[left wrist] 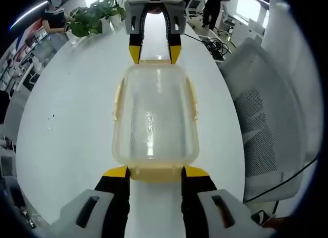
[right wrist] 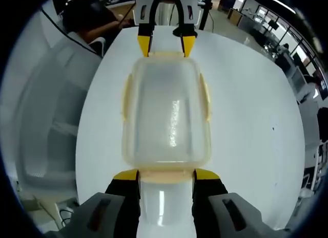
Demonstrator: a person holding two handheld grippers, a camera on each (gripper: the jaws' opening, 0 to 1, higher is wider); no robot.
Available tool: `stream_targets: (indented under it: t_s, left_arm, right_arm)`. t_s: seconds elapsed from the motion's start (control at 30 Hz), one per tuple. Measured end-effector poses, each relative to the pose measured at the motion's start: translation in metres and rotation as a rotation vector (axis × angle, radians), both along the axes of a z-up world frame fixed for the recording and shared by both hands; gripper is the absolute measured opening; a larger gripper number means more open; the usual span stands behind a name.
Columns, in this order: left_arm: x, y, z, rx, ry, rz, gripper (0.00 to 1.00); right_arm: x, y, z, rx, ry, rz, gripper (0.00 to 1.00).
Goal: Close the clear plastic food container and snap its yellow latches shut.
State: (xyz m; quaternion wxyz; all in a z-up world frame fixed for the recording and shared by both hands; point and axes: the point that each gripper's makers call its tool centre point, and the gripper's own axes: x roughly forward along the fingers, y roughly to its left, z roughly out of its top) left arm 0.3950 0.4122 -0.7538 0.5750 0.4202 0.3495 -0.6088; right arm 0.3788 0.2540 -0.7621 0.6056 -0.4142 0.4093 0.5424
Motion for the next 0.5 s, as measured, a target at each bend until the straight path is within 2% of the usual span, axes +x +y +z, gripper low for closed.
stream_targets:
  t_s: [0.5]
  left_arm:
    - [-0.002,-0.034,0.0,-0.011,0.006,0.003,0.38]
  right_arm:
    - [-0.001,-0.034,-0.002,-0.008,0.0,0.002,0.37]
